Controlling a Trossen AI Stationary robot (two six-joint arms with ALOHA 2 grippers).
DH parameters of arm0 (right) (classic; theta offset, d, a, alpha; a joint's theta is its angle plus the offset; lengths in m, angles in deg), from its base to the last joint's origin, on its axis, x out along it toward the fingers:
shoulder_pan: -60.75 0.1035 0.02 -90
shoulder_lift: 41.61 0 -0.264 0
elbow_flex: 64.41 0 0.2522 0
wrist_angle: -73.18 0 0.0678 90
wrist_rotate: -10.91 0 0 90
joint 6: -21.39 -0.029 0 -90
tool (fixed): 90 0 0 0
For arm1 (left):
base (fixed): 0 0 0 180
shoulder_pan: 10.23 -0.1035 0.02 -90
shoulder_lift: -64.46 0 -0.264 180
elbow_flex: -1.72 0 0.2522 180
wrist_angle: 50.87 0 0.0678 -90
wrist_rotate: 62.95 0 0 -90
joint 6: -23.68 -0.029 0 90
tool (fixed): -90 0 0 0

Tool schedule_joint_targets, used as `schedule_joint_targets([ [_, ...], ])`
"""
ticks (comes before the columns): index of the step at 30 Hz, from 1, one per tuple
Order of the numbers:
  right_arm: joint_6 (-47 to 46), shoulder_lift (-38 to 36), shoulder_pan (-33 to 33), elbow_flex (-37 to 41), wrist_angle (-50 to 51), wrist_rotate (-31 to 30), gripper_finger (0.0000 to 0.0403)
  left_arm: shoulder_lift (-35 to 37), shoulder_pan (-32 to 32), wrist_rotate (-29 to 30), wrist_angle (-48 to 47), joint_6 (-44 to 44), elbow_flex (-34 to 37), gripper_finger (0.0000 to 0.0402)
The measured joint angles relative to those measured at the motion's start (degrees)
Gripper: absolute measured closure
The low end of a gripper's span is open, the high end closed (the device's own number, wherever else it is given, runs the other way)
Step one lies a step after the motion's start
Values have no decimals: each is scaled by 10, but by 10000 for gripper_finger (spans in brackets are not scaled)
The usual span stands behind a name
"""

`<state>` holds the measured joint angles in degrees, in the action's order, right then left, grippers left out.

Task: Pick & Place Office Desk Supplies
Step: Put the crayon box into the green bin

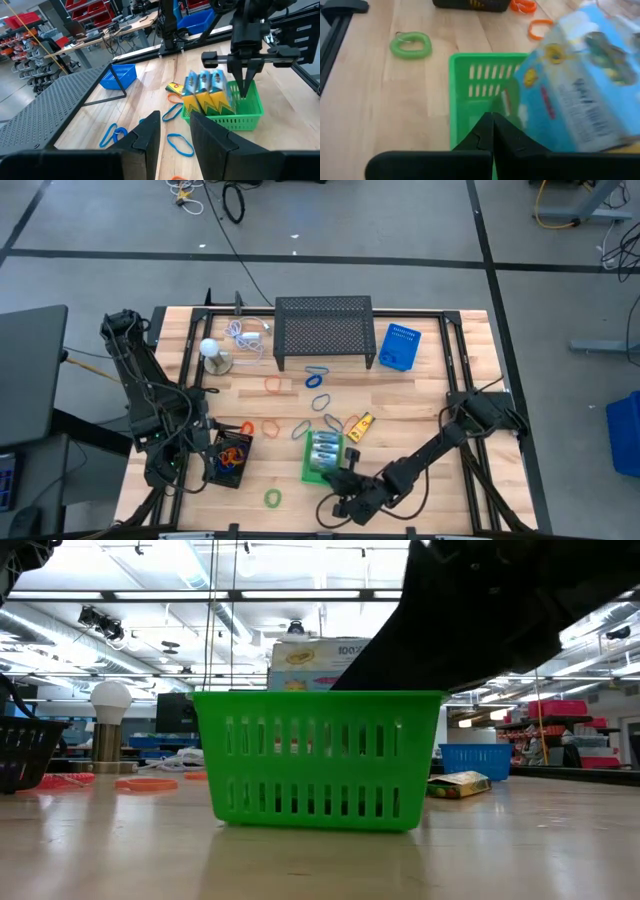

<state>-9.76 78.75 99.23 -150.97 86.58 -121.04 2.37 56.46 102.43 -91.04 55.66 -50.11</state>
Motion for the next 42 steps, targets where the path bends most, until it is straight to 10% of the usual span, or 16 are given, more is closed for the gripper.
schedule_joint_targets([
  [19, 114, -2, 9, 0, -62, 11, 403, 0, 0, -4, 0, 0, 0, 287],
  [26, 205, -57, 54, 0, -69, -78, 403, 0, 0, -4, 0, 0, 0, 287],
  [33, 102, -153, 68, 0, 135, -131, 401, 0, 0, -4, 0, 0, 0, 287],
  [42, -1, -174, -1, 0, 424, 48, 348, 0, 0, -4, 0, 0, 0, 287],
])
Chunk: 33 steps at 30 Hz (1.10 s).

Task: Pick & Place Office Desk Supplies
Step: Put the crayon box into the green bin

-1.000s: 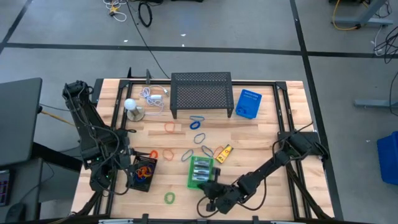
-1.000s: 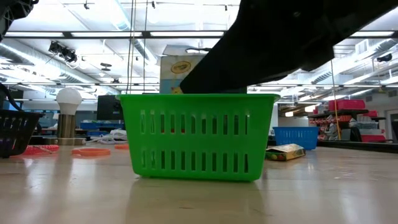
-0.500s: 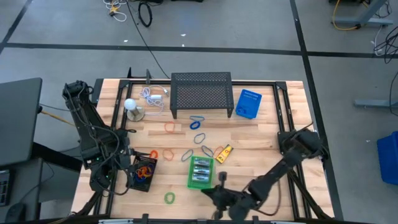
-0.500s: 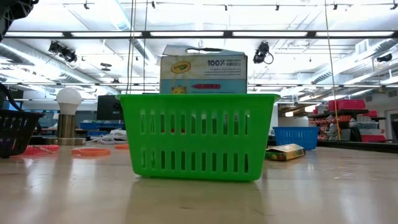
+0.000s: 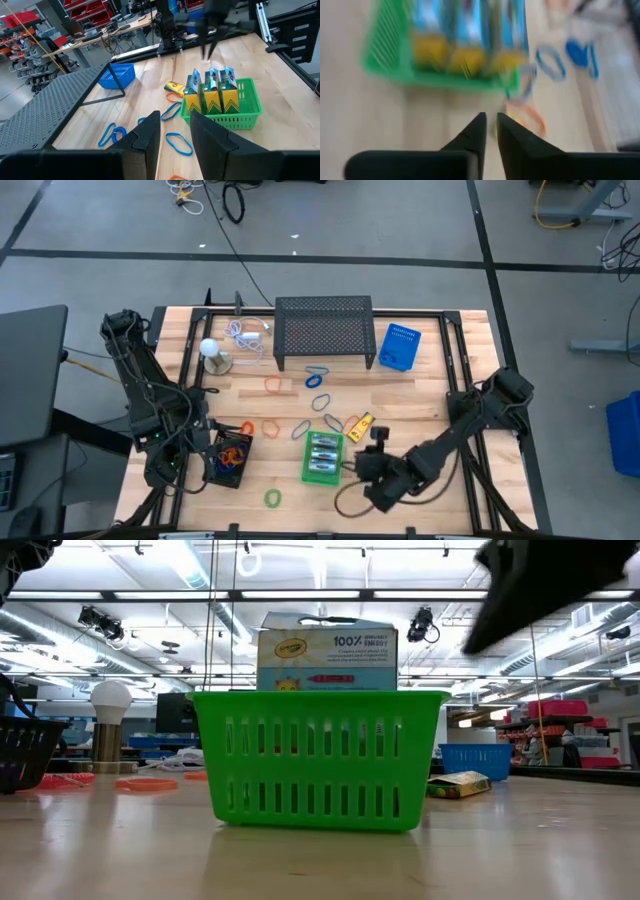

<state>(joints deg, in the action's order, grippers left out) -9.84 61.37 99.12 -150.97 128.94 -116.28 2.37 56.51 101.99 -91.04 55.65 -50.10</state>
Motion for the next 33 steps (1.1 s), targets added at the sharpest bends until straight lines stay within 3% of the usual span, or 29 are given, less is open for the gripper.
schedule_joint_targets([
  [7, 68, 0, -59, 0, 156, 110, 269, 0, 0, 0, 0, 0, 0, 287],
  [15, 226, 0, -107, 0, 219, 160, 194, 0, -1, 31, 0, 17, 0, 287],
  [23, 370, 0, -154, 0, 193, 210, 183, 0, -1, 64, 0, 23, 0, 287],
  [33, 429, -18, -193, 1, 180, 230, 183, 0, -28, 86, 0, 49, 0, 287],
])
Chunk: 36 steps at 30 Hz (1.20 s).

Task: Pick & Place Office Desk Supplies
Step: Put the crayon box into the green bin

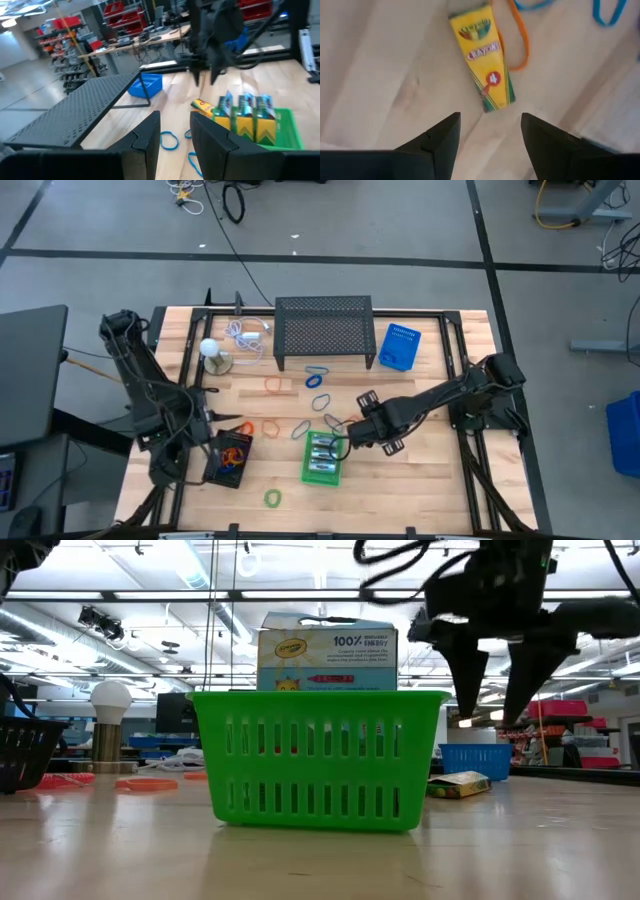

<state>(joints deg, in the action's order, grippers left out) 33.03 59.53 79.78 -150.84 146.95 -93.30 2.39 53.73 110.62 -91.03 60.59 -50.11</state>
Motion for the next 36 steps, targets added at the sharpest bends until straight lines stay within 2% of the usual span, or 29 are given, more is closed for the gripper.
schedule_joint_targets([
  [4, 11, -2, -6, 0, -33, 28, 183, -1, -24, -19, -1, 12, 0, 287],
  [8, -2, 0, -12, 0, -80, 9, 183, -8, -45, -26, -1, 14, 0, 287],
  [13, -22, -1, -15, 3, -13, 2, 184, -9, -69, -26, 1, 25, 0, 287],
  [15, -37, -14, -11, 37, -14, 8, 184, -9, -78, -26, 0, 35, 0, 287],
  [18, -49, -57, 2, 137, -86, 13, 184, -9, -92, -26, 2, 45, 0, 287],
  [20, -56, -86, 9, 198, -124, 4, 184, -9, -103, -26, 11, 42, 0, 287],
  [23, -80, -132, 18, 255, -128, -18, 184, -8, -121, -20, 16, 23, 0, 287],
  [28, -91, -201, 47, 294, -129, -19, 184, -8, -148, -17, 24, 36, 0, 287],
  [36, -3, -253, 62, 301, -176, -23, 184, -10, -171, -27, 40, 56, 0, 287],
])
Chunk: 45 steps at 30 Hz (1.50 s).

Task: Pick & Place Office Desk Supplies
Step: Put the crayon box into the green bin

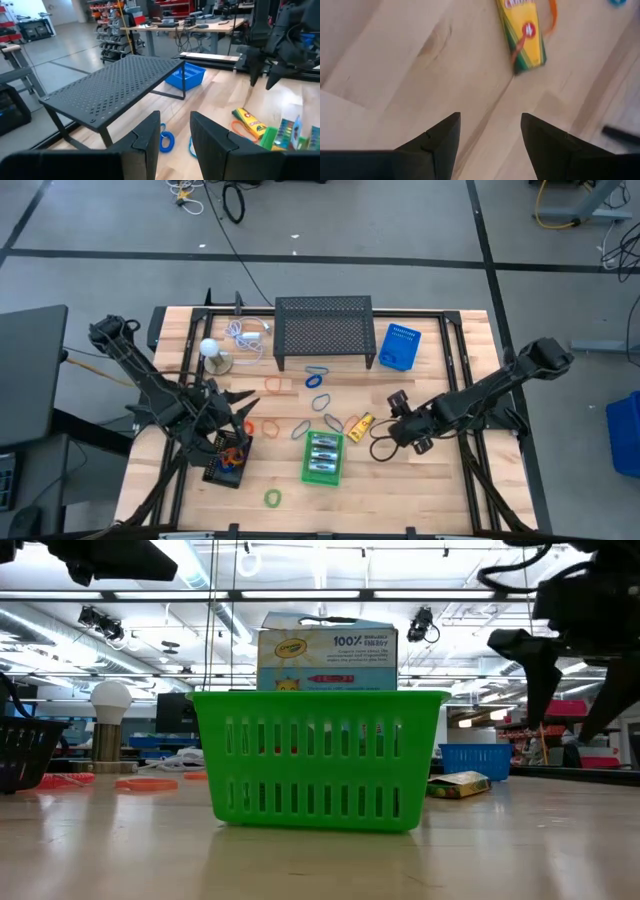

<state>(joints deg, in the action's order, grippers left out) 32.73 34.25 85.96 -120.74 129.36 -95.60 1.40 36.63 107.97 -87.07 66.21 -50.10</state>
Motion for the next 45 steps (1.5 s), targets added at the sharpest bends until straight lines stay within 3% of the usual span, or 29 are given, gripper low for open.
schedule_joint_targets([
  [10, 103, 2, -41, -12, -82, 17, 184, -2, -1, -1, 9, 4, 0, 287],
  [18, 3, 3, -98, -16, -218, 115, 184, -5, -2, -8, 9, 3, 0, 287],
  [21, -40, 3, -113, -16, -244, 123, 189, -5, -2, -22, 9, 1, 0, 287],
  [27, -129, 20, -136, -17, -262, 123, 236, -5, -1, -39, 8, -5, 0, 287],
  [34, -96, 50, -94, -17, -248, 125, 335, -5, -1, -61, 8, -42, 0, 287],
  [37, -62, 55, -73, -17, -241, 107, 358, -5, -1, -70, 5, -51, 0, 287],
  [41, -49, 74, -69, -18, -222, 94, 341, -5, -1, -75, 3, -62, 0, 287],
  [45, -35, 113, -82, -53, -162, 91, 275, -5, -1, -85, 3, -75, 0, 287],
])
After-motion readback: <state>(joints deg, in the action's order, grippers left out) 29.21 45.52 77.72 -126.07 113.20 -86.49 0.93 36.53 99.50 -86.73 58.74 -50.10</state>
